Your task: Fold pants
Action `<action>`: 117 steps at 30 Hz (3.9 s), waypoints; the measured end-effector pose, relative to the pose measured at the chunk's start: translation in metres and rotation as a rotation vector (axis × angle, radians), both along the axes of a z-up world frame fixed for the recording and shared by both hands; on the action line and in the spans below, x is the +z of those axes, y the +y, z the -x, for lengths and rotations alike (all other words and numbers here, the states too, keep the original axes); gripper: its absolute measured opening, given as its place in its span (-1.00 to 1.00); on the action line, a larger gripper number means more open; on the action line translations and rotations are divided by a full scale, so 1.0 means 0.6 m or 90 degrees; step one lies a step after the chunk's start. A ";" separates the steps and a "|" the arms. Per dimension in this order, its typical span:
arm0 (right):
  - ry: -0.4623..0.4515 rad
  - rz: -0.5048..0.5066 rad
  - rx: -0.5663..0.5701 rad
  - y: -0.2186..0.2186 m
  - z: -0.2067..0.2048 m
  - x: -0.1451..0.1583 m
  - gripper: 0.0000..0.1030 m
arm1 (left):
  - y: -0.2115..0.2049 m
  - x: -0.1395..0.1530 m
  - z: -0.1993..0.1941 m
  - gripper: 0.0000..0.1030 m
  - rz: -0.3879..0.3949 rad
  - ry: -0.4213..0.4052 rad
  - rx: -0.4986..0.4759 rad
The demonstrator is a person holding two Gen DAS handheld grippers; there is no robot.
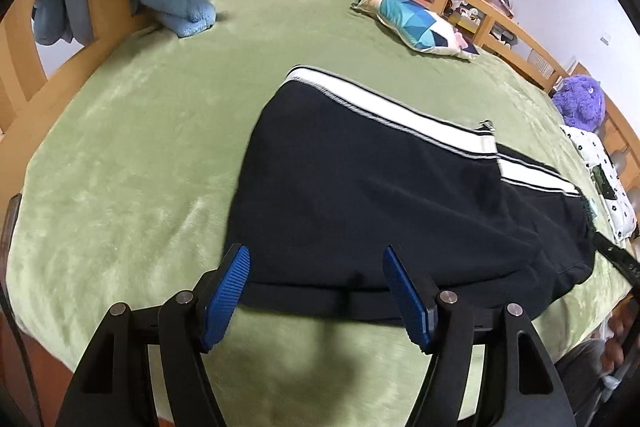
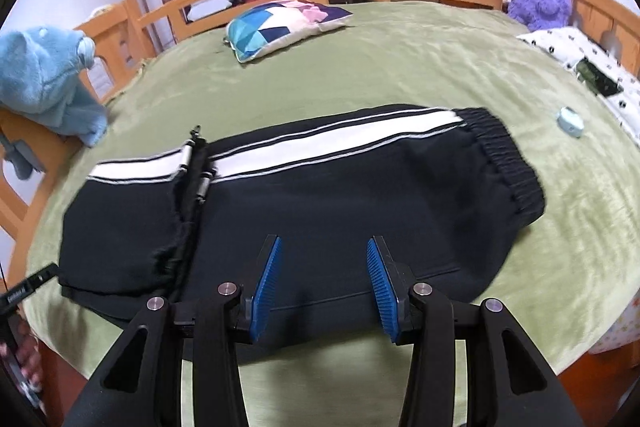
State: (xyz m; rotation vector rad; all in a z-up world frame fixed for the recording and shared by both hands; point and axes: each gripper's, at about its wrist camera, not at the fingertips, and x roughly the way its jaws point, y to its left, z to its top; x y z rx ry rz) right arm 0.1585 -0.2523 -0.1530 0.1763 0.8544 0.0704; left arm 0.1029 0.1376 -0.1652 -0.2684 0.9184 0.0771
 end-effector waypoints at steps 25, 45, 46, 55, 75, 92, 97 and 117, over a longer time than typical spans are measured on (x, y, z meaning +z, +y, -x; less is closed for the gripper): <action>-0.095 -0.022 0.022 -0.011 0.097 0.012 0.53 | -0.154 0.097 0.116 0.32 -0.090 -0.048 -0.011; -0.111 -0.044 0.087 0.043 0.128 0.016 0.53 | -0.174 0.118 0.166 0.32 -0.087 -0.066 0.016; -0.112 -0.042 0.089 0.045 0.130 0.016 0.53 | -0.169 0.117 0.167 0.32 -0.084 -0.068 0.015; -0.093 -0.030 0.092 0.042 0.120 0.004 0.51 | -0.078 0.065 0.131 0.32 -0.028 -0.006 0.042; 0.069 -0.106 0.158 0.224 -0.028 -0.101 -0.36 | 0.107 -0.099 0.004 0.45 0.183 0.069 0.096; 0.045 -0.083 0.177 0.142 0.032 -0.054 -0.23 | 0.080 -0.088 -0.054 -0.28 0.158 0.044 0.102; 0.021 -0.061 0.135 0.073 0.047 -0.027 -0.13 | 0.002 0.017 -0.056 -0.52 0.012 -0.011 0.062; -0.002 -0.120 -0.011 -0.217 0.078 0.024 -0.13 | -0.471 0.123 -0.115 -0.71 -0.096 -0.027 -0.284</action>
